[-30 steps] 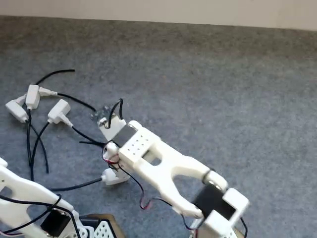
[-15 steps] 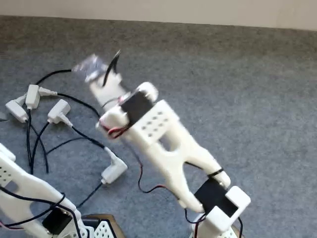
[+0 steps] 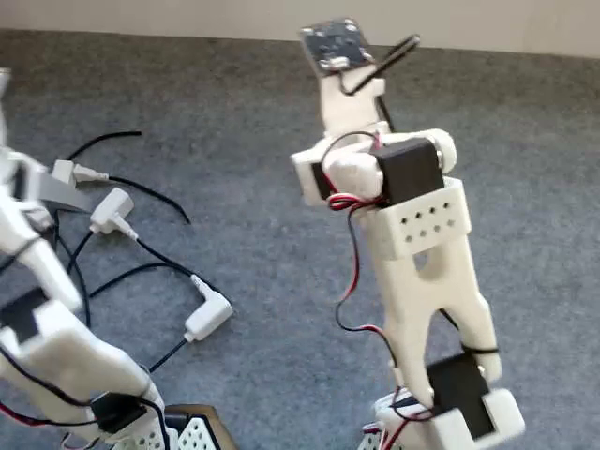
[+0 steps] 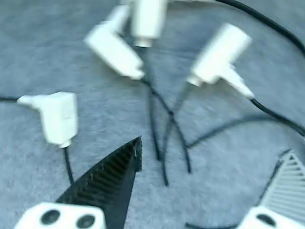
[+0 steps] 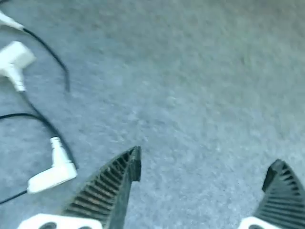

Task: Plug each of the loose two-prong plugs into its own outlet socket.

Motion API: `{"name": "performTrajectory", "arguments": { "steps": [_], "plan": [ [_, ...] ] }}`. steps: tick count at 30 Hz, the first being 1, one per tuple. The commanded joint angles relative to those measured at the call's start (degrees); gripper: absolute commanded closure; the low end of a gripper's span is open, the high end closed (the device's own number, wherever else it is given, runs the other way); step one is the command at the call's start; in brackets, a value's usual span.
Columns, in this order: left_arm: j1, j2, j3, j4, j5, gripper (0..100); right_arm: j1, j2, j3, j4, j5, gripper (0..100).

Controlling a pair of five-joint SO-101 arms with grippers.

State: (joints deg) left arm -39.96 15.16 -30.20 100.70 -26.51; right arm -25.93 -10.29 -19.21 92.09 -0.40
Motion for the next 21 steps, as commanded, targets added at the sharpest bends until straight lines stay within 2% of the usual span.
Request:
{"name": "performTrajectory", "arguments": {
  "steps": [1, 7, 11, 14, 21],
  "plan": [
    [11.6, -20.8, 23.8, 0.3, -6.0, 60, 4.4, -10.3, 17.4, -10.4, 0.5, 61.9],
    [26.5, -37.2, 46.5, 0.1, -8.9, 67, 6.7, -27.2, 54.1, -27.3, 5.3, 61.9],
    [30.7, -44.4, 56.0, -3.5, -6.5, 67, 10.0, -35.6, 74.2, -35.8, 6.7, 62.0],
    [31.5, -48.5, 60.3, -7.2, -3.3, 67, 12.0, -40.2, 82.2, -38.3, 9.0, 62.0],
    [38.3, -46.5, 69.5, -8.1, -3.5, 67, 12.6, -44.5, 88.0, -38.3, 9.0, 62.0]
  ]
}}
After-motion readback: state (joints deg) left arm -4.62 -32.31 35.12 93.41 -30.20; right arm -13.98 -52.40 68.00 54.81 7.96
